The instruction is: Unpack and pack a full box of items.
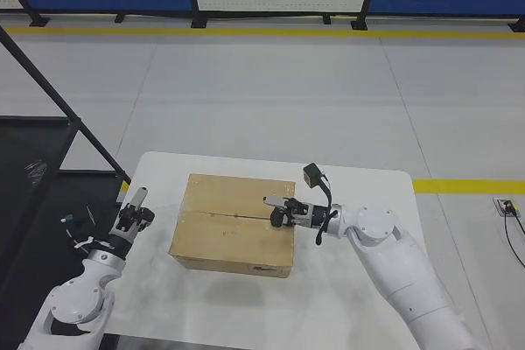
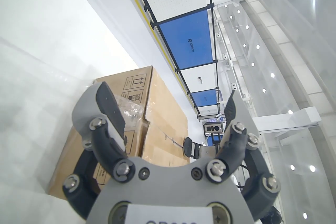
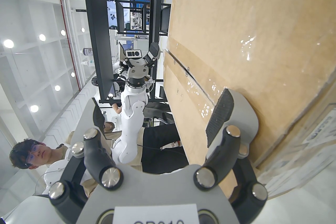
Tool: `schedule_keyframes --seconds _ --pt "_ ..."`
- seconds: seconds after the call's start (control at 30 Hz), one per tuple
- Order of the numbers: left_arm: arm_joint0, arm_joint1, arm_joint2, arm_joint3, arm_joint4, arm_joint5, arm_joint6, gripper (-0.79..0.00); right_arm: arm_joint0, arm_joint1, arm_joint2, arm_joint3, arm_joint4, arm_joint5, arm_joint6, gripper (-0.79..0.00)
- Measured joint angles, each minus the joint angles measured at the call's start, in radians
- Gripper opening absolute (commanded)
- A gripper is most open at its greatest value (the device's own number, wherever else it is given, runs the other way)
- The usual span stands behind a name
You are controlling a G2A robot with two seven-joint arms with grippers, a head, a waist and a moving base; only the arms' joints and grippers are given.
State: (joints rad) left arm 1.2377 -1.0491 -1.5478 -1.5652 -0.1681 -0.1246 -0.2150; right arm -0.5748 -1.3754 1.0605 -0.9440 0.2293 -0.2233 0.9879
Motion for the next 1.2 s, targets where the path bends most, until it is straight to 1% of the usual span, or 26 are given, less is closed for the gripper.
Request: schedule_keyframes --seconds 0.2,0.37,0.43,0.5,0.63,0.8,0.87,0.97,1.2 --pt "0.033 -0.001 -0.006 0.014 0.015 0.034 -0.015 0.0 0.0 0.0 0.0 0.0 0.0 0.0 0.0 0.0" --pt "0.054 -0.003 -0.016 0.051 -0.017 0.08 -0.035 0.0 0.0 0.0 0.0 0.0 0.0 0.0 0.0 0.0" --pt "0.053 -0.005 -0.01 0.072 -0.023 0.098 -0.039 0.0 0.0 0.0 0.0 0.0 0.0 0.0 0.0 0.0" --pt "0.038 -0.009 0.003 0.105 -0.045 0.121 -0.045 0.0 0.0 0.0 0.0 0.0 0.0 0.0 0.0 0.0" --pt "-0.025 -0.022 0.048 0.189 -0.067 0.159 -0.033 0.0 0.0 0.0 0.0 0.0 0.0 0.0 0.0 0.0" --pt "-0.139 -0.047 0.105 0.321 -0.155 0.186 0.018 0.0 0.0 0.0 0.0 0.0 0.0 0.0 0.0 0.0" --pt "-0.185 -0.058 0.122 0.373 -0.195 0.188 0.041 0.0 0.0 0.0 0.0 0.0 0.0 0.0 0.0 0.0" --pt "-0.244 -0.072 0.137 0.44 -0.262 0.181 0.045 0.0 0.0 0.0 0.0 0.0 0.0 0.0 0.0 0.0" --pt "-0.354 -0.095 0.158 0.58 -0.366 0.151 0.004 0.0 0.0 0.0 0.0 0.0 0.0 0.0 0.0 0.0"
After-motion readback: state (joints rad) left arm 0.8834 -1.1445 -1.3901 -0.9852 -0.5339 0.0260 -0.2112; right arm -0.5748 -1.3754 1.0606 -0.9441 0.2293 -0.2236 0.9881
